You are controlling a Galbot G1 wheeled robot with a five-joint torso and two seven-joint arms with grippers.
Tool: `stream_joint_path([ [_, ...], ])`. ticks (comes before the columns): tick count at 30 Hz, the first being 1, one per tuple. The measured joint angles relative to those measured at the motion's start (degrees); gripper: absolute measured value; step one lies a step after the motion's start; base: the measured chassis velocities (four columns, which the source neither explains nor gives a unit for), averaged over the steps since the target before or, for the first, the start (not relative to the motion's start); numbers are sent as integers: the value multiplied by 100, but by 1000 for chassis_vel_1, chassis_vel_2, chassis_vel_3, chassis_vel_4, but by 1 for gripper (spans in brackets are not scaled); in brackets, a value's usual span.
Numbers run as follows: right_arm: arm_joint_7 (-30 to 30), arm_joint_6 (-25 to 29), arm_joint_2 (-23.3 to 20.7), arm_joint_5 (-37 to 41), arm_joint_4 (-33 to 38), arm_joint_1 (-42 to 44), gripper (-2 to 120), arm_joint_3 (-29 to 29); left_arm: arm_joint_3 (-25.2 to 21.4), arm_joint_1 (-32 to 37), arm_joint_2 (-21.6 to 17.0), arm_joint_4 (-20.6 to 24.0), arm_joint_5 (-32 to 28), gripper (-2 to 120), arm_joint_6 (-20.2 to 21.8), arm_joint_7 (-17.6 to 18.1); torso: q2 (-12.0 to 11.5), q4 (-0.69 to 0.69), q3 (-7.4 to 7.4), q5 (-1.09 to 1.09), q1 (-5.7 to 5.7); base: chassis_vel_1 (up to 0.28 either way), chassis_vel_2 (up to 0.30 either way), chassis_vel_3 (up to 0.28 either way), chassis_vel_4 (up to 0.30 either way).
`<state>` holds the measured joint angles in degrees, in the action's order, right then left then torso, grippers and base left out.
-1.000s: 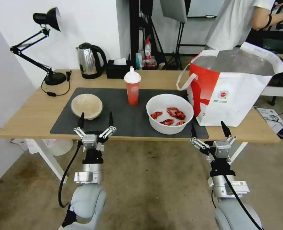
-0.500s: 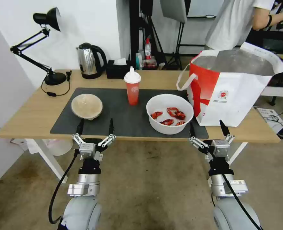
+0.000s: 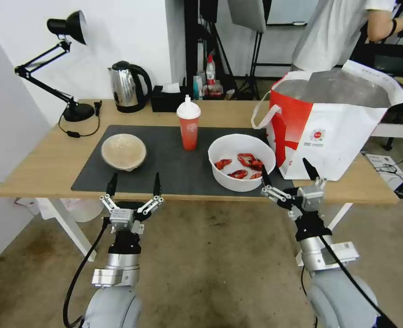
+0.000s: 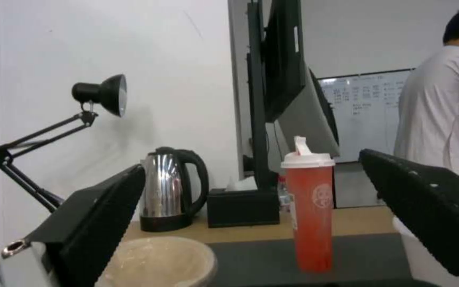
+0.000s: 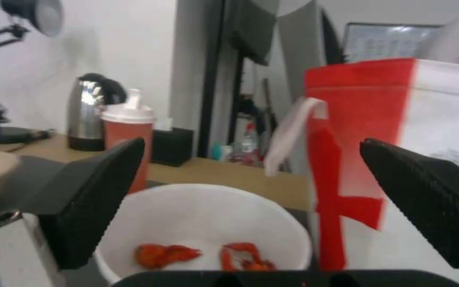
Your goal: Pick up the trash from the table and place it into the takeout bag.
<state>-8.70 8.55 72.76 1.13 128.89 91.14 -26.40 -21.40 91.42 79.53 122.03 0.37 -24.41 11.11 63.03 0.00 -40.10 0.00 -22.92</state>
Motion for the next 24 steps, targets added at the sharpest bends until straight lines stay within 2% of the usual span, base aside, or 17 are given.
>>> stream_joint_path([
  [2, 15, -63, -43, 75, 36, -32, 100, 20, 2, 1, 2, 0, 0, 100, -1, 0, 0, -1, 0, 1, 0, 0, 0, 0, 0],
  [12, 298, -1089, -776, 1200, 354, -714, 100, 191, 16, 49, 76, 1, 42, 100, -20, -14, 0, -1, 0, 1, 0, 0, 0, 0, 0],
  [15, 416, -1955, -1353, 2120, 349, -1479, 100, 545, 51, 110, 177, 4, 156, 100, -85, -24, 0, 1, 0, 0, 0, 0, 0, 0, 0],
  [16, 416, -1955, -1353, 2120, 349, -1479, 100, 545, 51, 110, 177, 4, 156, 100, -85, -24, 0, 1, 0, 0, 0, 0, 0, 0, 0],
  [18, 473, -2424, -1651, 2636, 232, -2002, 100, 795, 69, 183, 220, 4, 210, 100, -128, -27, 0, -1, 0, 1, 0, 0, 0, 0, 0],
  [24, 527, -2853, -1925, 3119, 27, -2809, 100, 1167, 47, 227, 268, 30, 240, 100, -152, -31, 0, -1, -1, 0, 0, 0, 0, 0, 0],
])
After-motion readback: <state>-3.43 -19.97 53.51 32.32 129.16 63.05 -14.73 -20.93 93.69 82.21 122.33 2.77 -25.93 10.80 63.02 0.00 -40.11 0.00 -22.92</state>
